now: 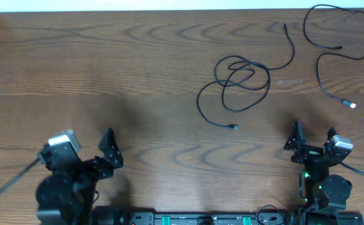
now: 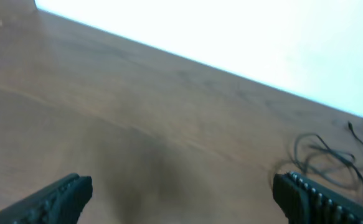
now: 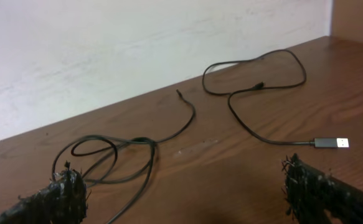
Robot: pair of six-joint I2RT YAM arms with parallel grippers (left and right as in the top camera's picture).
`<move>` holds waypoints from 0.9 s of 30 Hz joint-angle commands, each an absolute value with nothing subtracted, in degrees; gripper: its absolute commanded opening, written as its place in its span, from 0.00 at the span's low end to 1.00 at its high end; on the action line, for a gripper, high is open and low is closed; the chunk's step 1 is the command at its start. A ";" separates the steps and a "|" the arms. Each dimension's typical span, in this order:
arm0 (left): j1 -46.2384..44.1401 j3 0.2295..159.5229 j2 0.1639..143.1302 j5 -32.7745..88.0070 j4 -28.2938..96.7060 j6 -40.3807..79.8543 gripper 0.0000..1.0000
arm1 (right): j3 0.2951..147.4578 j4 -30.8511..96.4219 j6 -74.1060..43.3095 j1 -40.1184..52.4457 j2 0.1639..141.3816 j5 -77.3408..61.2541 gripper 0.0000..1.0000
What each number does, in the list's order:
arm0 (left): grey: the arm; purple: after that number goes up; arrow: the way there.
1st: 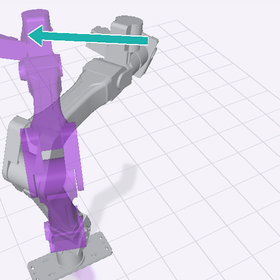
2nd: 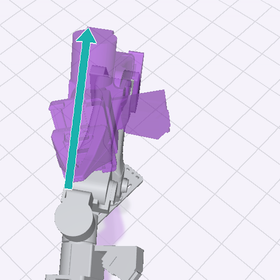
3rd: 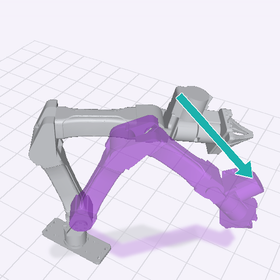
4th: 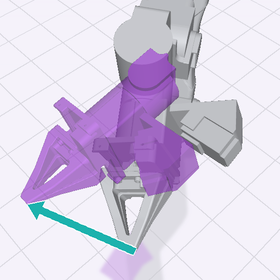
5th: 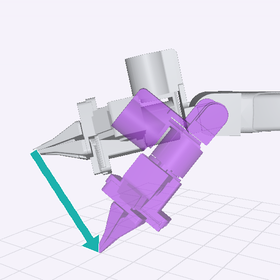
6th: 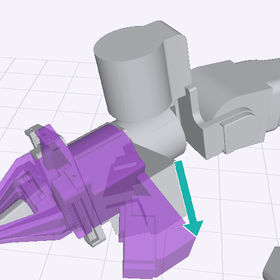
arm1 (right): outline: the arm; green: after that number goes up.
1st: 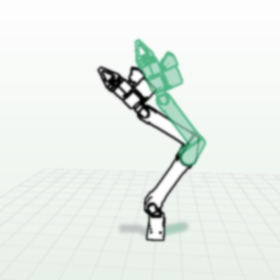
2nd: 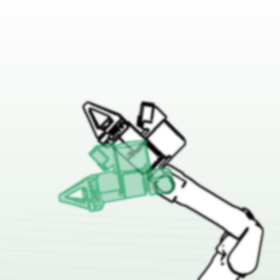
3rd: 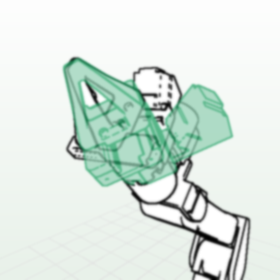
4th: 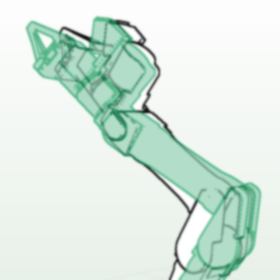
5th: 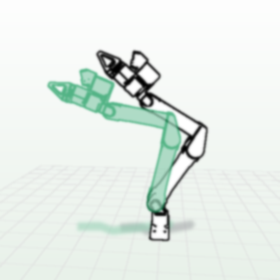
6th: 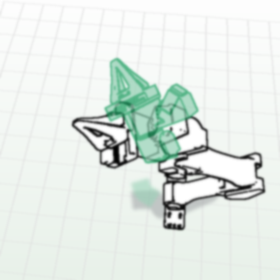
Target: Untangle cables
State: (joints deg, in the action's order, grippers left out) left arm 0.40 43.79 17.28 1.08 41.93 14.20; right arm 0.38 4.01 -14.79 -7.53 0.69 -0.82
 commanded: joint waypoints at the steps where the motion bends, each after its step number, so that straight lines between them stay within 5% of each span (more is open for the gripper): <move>1: 1.39 34.20 9.69 0.38 36.42 11.09 1.00 | 0.30 4.34 -14.09 -7.07 0.32 -0.34 0.99; 10: 1.17 14.13 1.50 0.58 15.09 3.88 1.00 | 0.30 4.34 -14.09 -7.07 0.32 -0.34 0.99; 27: 0.82 0.23 0.08 0.84 3.49 -7.70 1.00 | 0.30 4.34 -14.09 -7.07 0.32 -0.34 0.99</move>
State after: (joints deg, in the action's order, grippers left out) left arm 1.08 1.87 0.62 1.13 2.61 -3.66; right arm 0.38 4.01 -14.76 -7.53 0.69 -0.60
